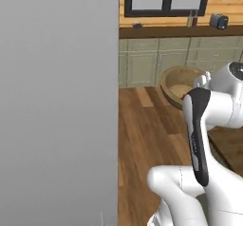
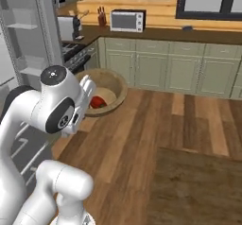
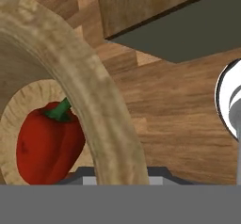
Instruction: Pick the chicken drumstick and bell pepper from their plates and place them in the bowl. Then put the bowl in the fridge.
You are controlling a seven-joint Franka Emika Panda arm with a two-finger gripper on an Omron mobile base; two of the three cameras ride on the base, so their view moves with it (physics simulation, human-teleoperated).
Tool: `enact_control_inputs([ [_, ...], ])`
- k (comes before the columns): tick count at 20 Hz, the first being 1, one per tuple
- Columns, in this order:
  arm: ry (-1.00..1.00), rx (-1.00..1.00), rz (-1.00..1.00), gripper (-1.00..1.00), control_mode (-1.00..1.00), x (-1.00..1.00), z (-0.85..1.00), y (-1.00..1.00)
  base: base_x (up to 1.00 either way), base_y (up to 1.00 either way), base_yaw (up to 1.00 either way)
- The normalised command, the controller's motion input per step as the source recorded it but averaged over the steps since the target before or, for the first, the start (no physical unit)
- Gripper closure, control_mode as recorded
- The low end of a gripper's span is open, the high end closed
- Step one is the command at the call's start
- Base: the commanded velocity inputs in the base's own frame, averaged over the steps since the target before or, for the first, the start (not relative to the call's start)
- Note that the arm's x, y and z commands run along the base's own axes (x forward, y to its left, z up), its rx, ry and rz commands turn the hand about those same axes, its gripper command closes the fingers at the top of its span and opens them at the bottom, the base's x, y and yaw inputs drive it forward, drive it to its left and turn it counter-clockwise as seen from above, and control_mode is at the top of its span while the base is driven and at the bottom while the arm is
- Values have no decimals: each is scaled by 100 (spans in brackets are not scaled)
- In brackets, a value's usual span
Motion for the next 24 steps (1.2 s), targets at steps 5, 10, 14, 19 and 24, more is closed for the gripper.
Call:
enact_control_inputs([
  [5, 0, 0, 0, 100, 100, 0, 0, 0, 92, 37, 5],
  [10, 0, 0, 0, 100, 100, 0, 0, 0, 15, 3, 58],
  [14, 0, 0, 0, 100, 100, 0, 0, 0, 27, -15, 74],
  [19, 0, 0, 0, 100, 100, 0, 0, 0, 95, -61, 57],
  [24, 0, 0, 0, 100, 100, 0, 0, 0, -7, -25, 74],
])
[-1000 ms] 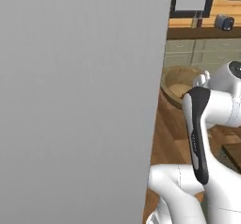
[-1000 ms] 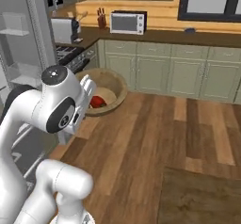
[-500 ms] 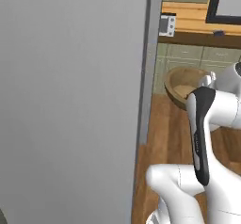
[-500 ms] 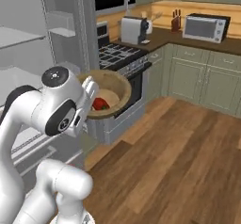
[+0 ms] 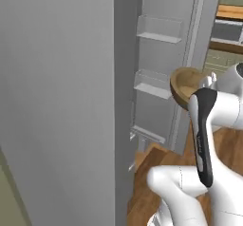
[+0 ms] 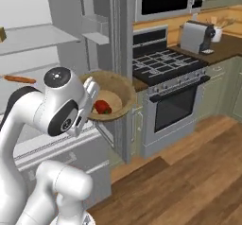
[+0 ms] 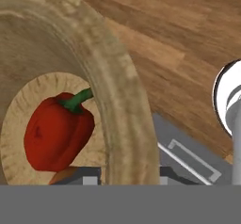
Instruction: Pick the chicken drumstick and bell pepper from their plates and place them in the bowl. Then put the bowl in the fridge.
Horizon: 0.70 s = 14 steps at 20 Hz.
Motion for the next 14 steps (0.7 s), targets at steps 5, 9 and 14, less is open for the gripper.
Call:
enact_control_inputs([
  [5, 0, 0, 0, 100, 100, 0, 0, 0, -13, -6, 74],
  [9, 0, 0, 0, 100, 100, 0, 0, 0, 0, -11, 77],
  [14, 0, 0, 0, 100, 100, 0, 0, 0, 22, -20, 92],
])
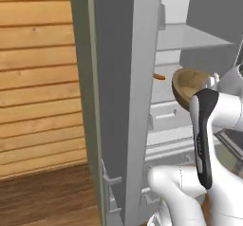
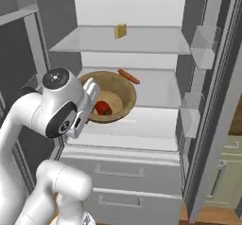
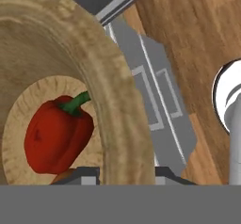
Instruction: Pick the chicken drumstick and bell pepper from their plates and place them in the bowl. Then put the bowl in the fridge.
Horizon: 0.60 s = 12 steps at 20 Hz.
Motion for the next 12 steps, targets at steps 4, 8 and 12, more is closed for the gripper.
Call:
enact_control_inputs([
  [4, 0, 0, 0, 100, 100, 0, 0, 0, 43, -59, 68],
  [8, 0, 0, 0, 100, 100, 0, 0, 0, 33, -89, 41],
  [12, 0, 0, 0, 100, 100, 0, 0, 0, 6, -28, 14],
])
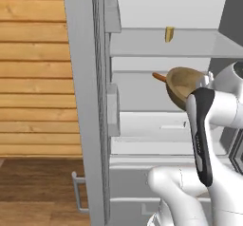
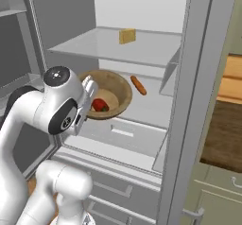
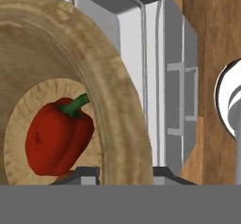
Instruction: Pick the chicken drumstick and bell pepper from their plates and place them in the bowl. Then put the bowl in the fridge.
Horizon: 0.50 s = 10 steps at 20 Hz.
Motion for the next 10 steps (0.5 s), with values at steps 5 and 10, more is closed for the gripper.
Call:
enact_control_inputs([
  [5, 0, 0, 0, 100, 100, 0, 0, 0, 35, 4, 8],
  [10, 0, 0, 0, 100, -100, 4, -1, 2, 51, 26, 0],
])
